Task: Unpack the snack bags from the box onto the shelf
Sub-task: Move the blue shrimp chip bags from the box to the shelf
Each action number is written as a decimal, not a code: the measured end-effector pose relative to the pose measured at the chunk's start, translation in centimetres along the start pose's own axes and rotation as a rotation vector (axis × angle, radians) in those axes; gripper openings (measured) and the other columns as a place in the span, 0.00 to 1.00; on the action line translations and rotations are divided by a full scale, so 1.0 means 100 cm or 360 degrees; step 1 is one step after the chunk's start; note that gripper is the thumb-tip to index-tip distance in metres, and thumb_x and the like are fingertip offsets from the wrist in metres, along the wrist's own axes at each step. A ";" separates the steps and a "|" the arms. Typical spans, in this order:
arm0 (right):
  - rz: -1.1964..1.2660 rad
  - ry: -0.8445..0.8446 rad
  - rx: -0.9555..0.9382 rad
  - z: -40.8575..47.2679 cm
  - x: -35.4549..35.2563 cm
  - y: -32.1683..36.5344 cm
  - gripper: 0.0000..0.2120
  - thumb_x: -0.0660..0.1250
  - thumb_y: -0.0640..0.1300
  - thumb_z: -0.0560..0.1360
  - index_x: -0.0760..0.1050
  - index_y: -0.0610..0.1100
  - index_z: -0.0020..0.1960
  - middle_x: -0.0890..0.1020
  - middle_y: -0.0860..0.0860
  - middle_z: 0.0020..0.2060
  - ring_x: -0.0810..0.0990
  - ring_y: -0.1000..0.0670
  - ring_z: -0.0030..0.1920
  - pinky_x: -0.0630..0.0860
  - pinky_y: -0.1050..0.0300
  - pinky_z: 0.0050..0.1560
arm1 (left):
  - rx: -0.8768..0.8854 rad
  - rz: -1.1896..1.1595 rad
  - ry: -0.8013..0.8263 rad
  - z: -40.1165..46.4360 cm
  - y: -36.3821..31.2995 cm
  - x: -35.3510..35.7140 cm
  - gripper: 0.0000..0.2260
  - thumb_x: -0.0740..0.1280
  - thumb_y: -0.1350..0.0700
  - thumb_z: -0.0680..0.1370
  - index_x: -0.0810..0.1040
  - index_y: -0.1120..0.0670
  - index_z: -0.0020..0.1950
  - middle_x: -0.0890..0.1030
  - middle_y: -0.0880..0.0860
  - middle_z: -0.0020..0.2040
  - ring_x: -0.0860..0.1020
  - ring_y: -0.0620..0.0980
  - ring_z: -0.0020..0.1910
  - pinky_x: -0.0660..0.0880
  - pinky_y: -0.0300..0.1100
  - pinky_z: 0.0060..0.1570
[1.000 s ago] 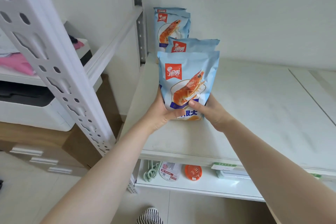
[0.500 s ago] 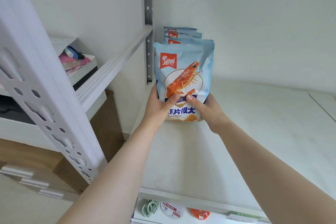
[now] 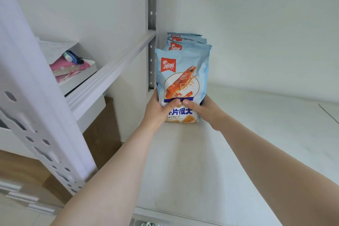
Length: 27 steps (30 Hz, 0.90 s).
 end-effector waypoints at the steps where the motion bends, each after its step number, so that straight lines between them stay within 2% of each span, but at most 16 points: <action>1: 0.0003 0.0014 0.0022 0.004 0.000 0.000 0.28 0.74 0.48 0.71 0.72 0.45 0.68 0.84 0.49 0.57 0.83 0.48 0.56 0.80 0.56 0.55 | -0.0016 0.0032 0.0020 0.004 0.002 0.000 0.40 0.72 0.30 0.58 0.72 0.48 0.65 0.82 0.45 0.55 0.81 0.42 0.52 0.78 0.33 0.46; 4: 0.0014 0.0022 0.0054 0.013 -0.002 -0.001 0.28 0.75 0.49 0.71 0.72 0.46 0.68 0.84 0.50 0.55 0.84 0.48 0.54 0.81 0.58 0.51 | -0.0044 0.0034 0.0072 0.013 0.004 0.002 0.35 0.70 0.34 0.61 0.70 0.46 0.65 0.81 0.43 0.53 0.82 0.42 0.50 0.78 0.33 0.43; 7: 0.0010 0.0009 0.0060 0.015 -0.004 -0.004 0.25 0.73 0.47 0.73 0.71 0.48 0.67 0.85 0.52 0.54 0.84 0.50 0.53 0.81 0.60 0.49 | -0.0074 0.0021 0.0111 0.015 0.005 0.004 0.35 0.71 0.34 0.64 0.68 0.46 0.67 0.81 0.44 0.54 0.82 0.44 0.51 0.78 0.34 0.43; 9: 0.0010 -0.0040 0.0047 0.014 -0.007 -0.004 0.31 0.76 0.49 0.71 0.67 0.49 0.70 0.83 0.52 0.57 0.83 0.50 0.55 0.81 0.57 0.52 | -0.0053 0.0007 0.0061 0.014 0.001 0.003 0.36 0.72 0.38 0.66 0.65 0.47 0.71 0.79 0.45 0.58 0.81 0.46 0.55 0.80 0.36 0.46; 11: 0.0099 -0.0154 -0.0026 0.010 -0.012 0.004 0.38 0.77 0.48 0.69 0.62 0.50 0.73 0.81 0.51 0.60 0.83 0.52 0.57 0.81 0.56 0.53 | 0.0011 -0.0033 -0.0082 0.012 -0.012 -0.002 0.38 0.73 0.41 0.69 0.60 0.46 0.74 0.76 0.40 0.61 0.79 0.40 0.56 0.79 0.35 0.48; 13: 0.0173 -0.0279 -0.0158 0.006 -0.016 0.022 0.38 0.75 0.50 0.72 0.58 0.51 0.76 0.79 0.52 0.63 0.82 0.54 0.58 0.80 0.58 0.53 | 0.0109 -0.0084 -0.0214 0.011 -0.032 -0.007 0.38 0.73 0.43 0.71 0.57 0.45 0.76 0.72 0.34 0.62 0.76 0.31 0.55 0.77 0.31 0.50; 15: 0.0221 -0.0378 -0.0257 0.005 -0.018 0.043 0.37 0.71 0.56 0.73 0.57 0.53 0.76 0.77 0.54 0.66 0.80 0.55 0.61 0.79 0.57 0.57 | 0.0203 -0.0131 -0.0236 0.016 -0.052 -0.007 0.40 0.71 0.38 0.69 0.57 0.44 0.77 0.72 0.39 0.67 0.75 0.35 0.61 0.76 0.39 0.59; 17: 0.0292 -0.0465 -0.0273 0.008 -0.017 0.056 0.32 0.69 0.57 0.75 0.61 0.53 0.75 0.78 0.54 0.64 0.80 0.55 0.61 0.78 0.53 0.60 | 0.0235 -0.0148 -0.0230 0.025 -0.063 -0.004 0.39 0.69 0.37 0.69 0.58 0.44 0.76 0.74 0.44 0.68 0.76 0.42 0.63 0.75 0.48 0.62; 20: 0.0405 -0.0705 -0.0187 0.012 -0.015 0.048 0.21 0.66 0.57 0.78 0.69 0.53 0.68 0.83 0.54 0.57 0.83 0.54 0.55 0.79 0.48 0.61 | 0.0222 -0.0060 -0.0267 0.037 -0.066 0.003 0.39 0.67 0.36 0.70 0.58 0.44 0.77 0.76 0.44 0.67 0.76 0.42 0.63 0.74 0.49 0.64; 23: 0.0450 -0.0802 -0.0130 0.016 -0.013 0.036 0.22 0.66 0.60 0.77 0.71 0.53 0.68 0.83 0.54 0.56 0.83 0.53 0.55 0.78 0.47 0.61 | 0.0184 -0.0005 -0.0324 0.046 -0.061 0.002 0.36 0.63 0.32 0.70 0.61 0.42 0.75 0.76 0.42 0.65 0.76 0.42 0.62 0.74 0.48 0.63; 27: 0.0261 -0.0808 -0.0113 0.023 -0.016 0.040 0.28 0.66 0.66 0.72 0.71 0.54 0.66 0.83 0.56 0.55 0.83 0.54 0.54 0.79 0.49 0.60 | 0.0081 -0.0015 -0.0351 0.050 -0.047 0.001 0.36 0.59 0.26 0.69 0.63 0.40 0.74 0.77 0.43 0.65 0.77 0.44 0.62 0.74 0.50 0.63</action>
Point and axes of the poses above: each hand's wrist, its own z-axis towards the middle knuckle, its own x-axis out of the palm, y = z × x, the point moved 9 cm from there along z, towards the middle knuckle
